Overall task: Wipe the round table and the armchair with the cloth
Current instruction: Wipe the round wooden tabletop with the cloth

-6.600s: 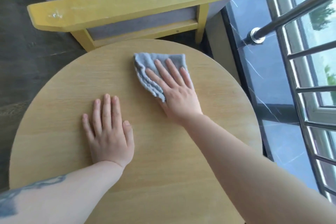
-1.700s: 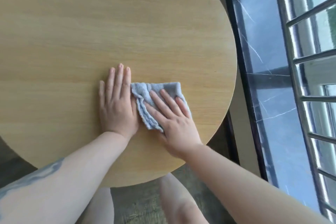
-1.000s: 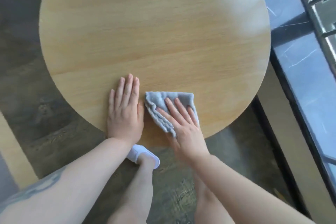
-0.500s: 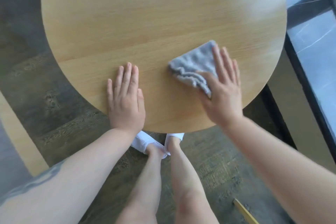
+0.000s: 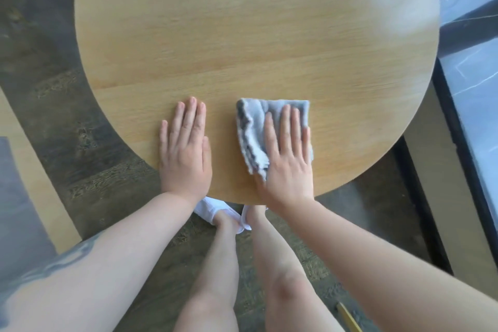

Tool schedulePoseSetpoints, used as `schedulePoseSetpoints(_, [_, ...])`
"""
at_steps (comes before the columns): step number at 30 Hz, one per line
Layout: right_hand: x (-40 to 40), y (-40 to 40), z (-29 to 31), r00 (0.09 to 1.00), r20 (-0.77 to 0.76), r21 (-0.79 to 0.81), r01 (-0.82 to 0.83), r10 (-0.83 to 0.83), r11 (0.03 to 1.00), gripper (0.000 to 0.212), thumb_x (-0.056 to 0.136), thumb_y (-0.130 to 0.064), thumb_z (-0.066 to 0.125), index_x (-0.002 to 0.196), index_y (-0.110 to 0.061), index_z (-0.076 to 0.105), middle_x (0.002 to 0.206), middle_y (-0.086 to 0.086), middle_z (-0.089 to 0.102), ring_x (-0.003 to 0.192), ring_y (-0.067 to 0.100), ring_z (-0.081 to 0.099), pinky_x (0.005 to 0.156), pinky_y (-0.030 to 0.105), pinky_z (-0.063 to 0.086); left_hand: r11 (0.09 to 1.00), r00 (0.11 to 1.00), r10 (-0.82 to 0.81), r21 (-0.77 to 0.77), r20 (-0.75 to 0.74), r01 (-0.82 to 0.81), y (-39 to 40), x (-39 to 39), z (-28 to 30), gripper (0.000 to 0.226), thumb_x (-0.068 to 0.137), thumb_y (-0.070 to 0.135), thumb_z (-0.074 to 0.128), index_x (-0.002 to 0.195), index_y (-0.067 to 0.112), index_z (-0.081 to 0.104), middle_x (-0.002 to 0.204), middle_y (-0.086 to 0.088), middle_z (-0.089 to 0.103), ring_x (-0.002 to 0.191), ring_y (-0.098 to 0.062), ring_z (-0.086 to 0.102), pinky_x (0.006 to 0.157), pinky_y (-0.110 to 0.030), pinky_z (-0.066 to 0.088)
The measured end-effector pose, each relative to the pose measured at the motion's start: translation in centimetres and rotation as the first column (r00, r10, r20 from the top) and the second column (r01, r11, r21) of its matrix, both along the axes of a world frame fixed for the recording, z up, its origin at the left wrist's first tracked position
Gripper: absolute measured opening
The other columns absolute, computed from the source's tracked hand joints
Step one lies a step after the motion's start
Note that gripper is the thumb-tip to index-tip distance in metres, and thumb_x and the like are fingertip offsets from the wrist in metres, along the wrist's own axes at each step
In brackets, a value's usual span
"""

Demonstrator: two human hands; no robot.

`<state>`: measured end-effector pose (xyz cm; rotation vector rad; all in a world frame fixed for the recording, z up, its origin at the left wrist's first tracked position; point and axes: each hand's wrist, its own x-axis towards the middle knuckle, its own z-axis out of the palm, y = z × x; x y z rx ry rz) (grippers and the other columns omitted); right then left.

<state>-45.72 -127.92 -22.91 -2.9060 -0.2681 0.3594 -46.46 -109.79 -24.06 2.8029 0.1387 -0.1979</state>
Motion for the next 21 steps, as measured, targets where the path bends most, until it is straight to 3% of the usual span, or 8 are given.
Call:
schedulePoseSetpoints(3, [4.4,-1.7,1.2,0.975,0.035,0.109,-0.221,0.218,0.969,0.073,0.079,-0.023,0.025,0.147,0.003,0.024,0.156,0.018,0.015,0.144,0.022,0.005,0.118,0.03,-0.007,1.0,1.0,0.024,-0.005,-0.02,-0.024,-0.4,0.1,0.2,0.057,0.097,0.022,0.022,0.153,0.017,0.017,0.159,0.006,0.011,0.147,-0.013,0.004,0.118,-0.036,-0.004])
schedulePoseSetpoints(6, [8.8,-6.9,1.4,1.0,0.023,0.103,-0.017,0.015,0.995,0.076,0.078,-0.012,0.026,0.152,-0.006,0.01,0.158,0.01,-0.002,0.145,0.019,-0.008,0.116,0.026,-0.012,0.997,0.997,0.072,-0.011,-0.025,-0.072,-1.0,0.2,0.2,0.056,0.097,0.022,0.021,0.153,0.018,0.016,0.159,0.007,0.009,0.147,-0.011,0.001,0.118,-0.035,-0.006])
schedulePoseSetpoints(10, [3.9,-7.5,0.6,0.986,0.013,0.018,0.168,-0.168,0.986,0.079,0.078,-0.022,0.036,0.153,-0.023,0.013,0.16,0.014,0.001,0.147,0.029,-0.006,0.119,0.042,-0.003,0.989,0.989,0.145,0.0,-0.005,-0.145,-2.1,0.1,0.0,0.056,0.098,0.02,0.022,0.153,0.018,0.017,0.159,0.006,0.01,0.147,-0.011,0.003,0.119,-0.039,0.0])
schedulePoseSetpoints(11, [2.1,-6.1,0.5,0.99,-0.015,0.057,0.142,-0.142,0.988,0.083,0.075,-0.021,0.045,0.153,-0.026,0.016,0.159,0.014,0.003,0.147,0.028,-0.005,0.119,0.042,-0.003,0.987,0.987,0.16,0.007,0.0,-0.16,-2.3,0.2,-0.1,0.055,0.098,0.02,0.023,0.153,0.017,0.018,0.159,0.005,0.012,0.147,-0.012,0.004,0.119,-0.039,0.001])
schedulePoseSetpoints(13, [0.9,-3.4,0.8,0.984,-0.082,0.176,-0.143,0.16,0.974,0.086,0.074,-0.017,0.058,0.151,-0.025,0.022,0.159,0.011,0.01,0.147,0.025,0.001,0.118,0.04,-0.001,0.985,0.985,0.173,0.007,0.005,-0.173,-2.5,0.2,-0.1,0.055,0.098,0.021,0.022,0.152,0.016,0.02,0.159,0.002,0.015,0.147,-0.013,0.006,0.119,-0.039,0.002])
schedulePoseSetpoints(15, [3.4,-3.6,0.6,0.943,0.011,0.203,-0.327,0.331,0.923,0.073,0.081,-0.018,0.05,0.15,-0.018,0.028,0.158,0.008,0.02,0.147,0.022,0.01,0.119,0.039,0.003,0.986,0.986,0.165,-0.009,-0.002,-0.165,-2.5,0.4,0.0,0.055,0.098,0.025,0.021,0.153,0.016,0.02,0.159,0.002,0.014,0.147,-0.012,0.005,0.118,-0.038,0.0])
schedulePoseSetpoints(19, [5.3,-7.9,-0.1,0.995,0.043,0.076,0.082,-0.086,0.994,0.082,0.078,-0.009,0.054,0.152,-0.022,0.02,0.159,0.005,0.013,0.147,0.021,0.003,0.12,0.038,0.0,0.988,0.988,0.152,0.002,0.002,-0.152,-1.5,0.7,0.0,0.055,0.099,0.028,0.021,0.152,0.018,0.018,0.16,0.003,0.011,0.147,-0.013,0.004,0.117,-0.033,-0.004])
schedulePoseSetpoints(21, [0.9,-5.3,0.0,0.988,0.01,0.051,0.155,-0.156,0.987,0.088,0.074,-0.013,0.054,0.153,-0.024,0.017,0.16,0.005,0.008,0.147,0.024,0.002,0.119,0.039,0.001,0.986,0.987,0.16,0.04,0.0,-0.159,-0.4,1.0,-0.2,0.055,0.099,0.032,0.021,0.153,0.018,0.017,0.16,0.001,0.012,0.147,-0.014,0.005,0.117,-0.035,-0.002])
